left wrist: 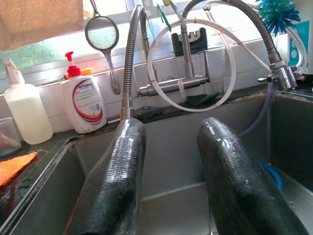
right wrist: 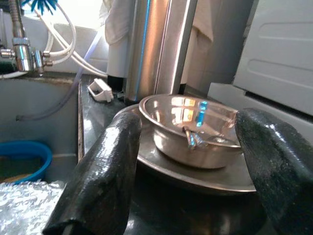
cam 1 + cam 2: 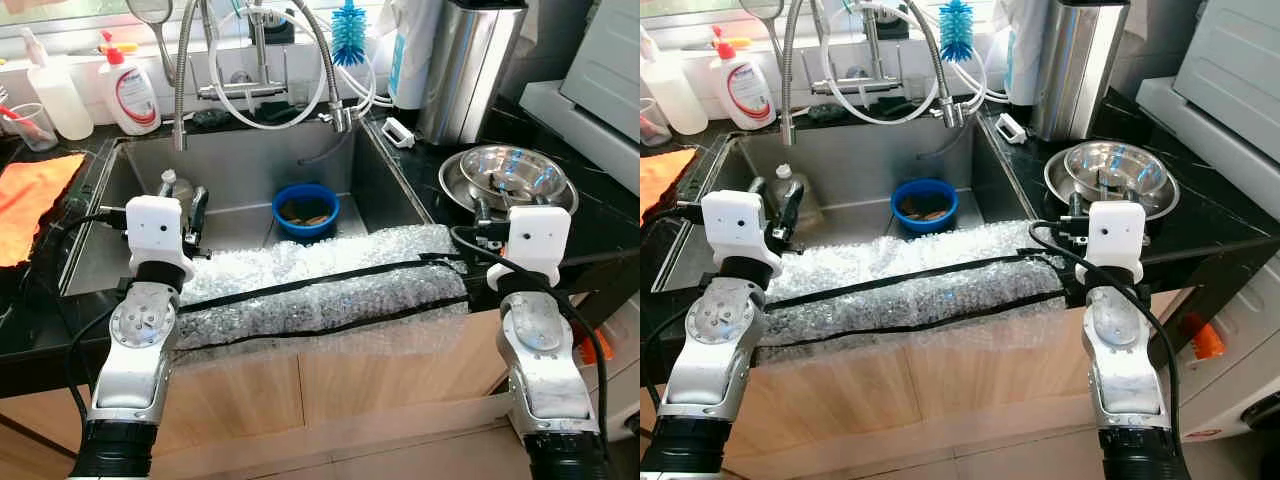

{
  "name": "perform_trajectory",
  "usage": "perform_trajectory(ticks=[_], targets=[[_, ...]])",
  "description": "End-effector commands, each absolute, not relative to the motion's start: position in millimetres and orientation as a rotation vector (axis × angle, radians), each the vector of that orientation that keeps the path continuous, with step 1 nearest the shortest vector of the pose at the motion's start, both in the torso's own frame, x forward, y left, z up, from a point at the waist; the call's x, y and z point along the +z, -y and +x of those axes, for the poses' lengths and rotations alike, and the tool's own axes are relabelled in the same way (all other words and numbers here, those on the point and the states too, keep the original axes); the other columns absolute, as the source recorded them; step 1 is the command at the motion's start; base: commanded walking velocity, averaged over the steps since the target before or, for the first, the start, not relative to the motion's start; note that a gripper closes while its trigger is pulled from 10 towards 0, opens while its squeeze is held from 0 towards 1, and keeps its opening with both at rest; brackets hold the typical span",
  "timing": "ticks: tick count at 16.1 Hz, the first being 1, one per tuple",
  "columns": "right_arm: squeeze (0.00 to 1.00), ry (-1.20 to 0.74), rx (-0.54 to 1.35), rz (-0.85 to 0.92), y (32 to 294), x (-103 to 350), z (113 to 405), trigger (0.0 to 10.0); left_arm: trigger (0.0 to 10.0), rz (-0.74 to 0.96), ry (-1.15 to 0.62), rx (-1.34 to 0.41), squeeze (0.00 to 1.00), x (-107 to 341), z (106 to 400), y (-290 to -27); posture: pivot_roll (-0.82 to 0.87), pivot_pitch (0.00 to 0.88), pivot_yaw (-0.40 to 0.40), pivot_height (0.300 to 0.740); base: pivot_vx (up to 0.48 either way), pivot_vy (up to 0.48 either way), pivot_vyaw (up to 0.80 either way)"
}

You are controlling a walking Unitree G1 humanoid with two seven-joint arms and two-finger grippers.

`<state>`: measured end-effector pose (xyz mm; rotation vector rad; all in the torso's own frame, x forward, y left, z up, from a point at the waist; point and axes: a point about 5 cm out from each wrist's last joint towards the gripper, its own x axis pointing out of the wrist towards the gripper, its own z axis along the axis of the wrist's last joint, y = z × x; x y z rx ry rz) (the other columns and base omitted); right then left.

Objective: Kitchen organization

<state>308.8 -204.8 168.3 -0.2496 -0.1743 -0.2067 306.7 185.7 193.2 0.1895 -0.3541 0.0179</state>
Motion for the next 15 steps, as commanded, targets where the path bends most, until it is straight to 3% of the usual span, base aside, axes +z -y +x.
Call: perform_trajectory(ticks=[1, 6, 7, 8, 10, 11, 14, 15], targets=[[0.0, 0.159, -0.187, -0.252, 204, 169, 313, 10.0, 10.0, 0.199, 0.339, 0.011, 0.0, 191, 307, -184, 0.0, 0.0, 0.031, 0.74, 0.0, 0.0, 0.0], [0.0, 0.154, -0.181, -0.282, 206, 172, 319, 10.0, 10.0, 0.198, 0.337, 0.009, 0.0, 190, 307, -183, 0.0, 0.0, 0.029, 0.74, 0.0, 0.0, 0.0], [0.0, 0.15, -0.189, -0.289, 208, 172, 320, 6.7, 10.0, 0.198, 0.337, 0.011, 0.0, 190, 307, -184, 0.0, 0.0, 0.028, 0.74, 0.0, 0.0, 0.0], [0.0, 0.151, -0.192, -0.288, 209, 172, 321, 0.0, 10.0, 0.199, 0.336, 0.012, 0.0, 190, 307, -184, 0.0, 0.0, 0.028, 0.74, 0.0, 0.0, 0.0], [0.0, 0.141, -0.197, -0.292, 210, 172, 321, 0.0, 10.0, 0.199, 0.335, 0.012, 0.0, 189, 307, -184, 0.0, 0.0, 0.028, 0.74, 0.0, 0.0, 0.0], [0.0, 0.134, -0.202, -0.294, 211, 171, 322, 10.0, 10.0, 0.199, 0.334, 0.01, 0.0, 189, 307, -184, 0.0, 0.0, 0.028, 0.74, 0.0, 0.0, 0.0], [0.0, 0.13, -0.207, -0.296, 212, 170, 323, 10.0, 10.0, 0.199, 0.333, 0.01, 0.0, 189, 307, -183, 0.0, 0.0, 0.028, 0.74, 0.0, 0.0, 0.0], [0.0, 0.131, -0.206, -0.294, 211, 170, 323, 7.3, 10.0, 0.199, 0.334, 0.01, 0.0, 189, 307, -183, 0.0, 0.0, 0.028, 0.74, 0.0, 0.0, 0.0]])
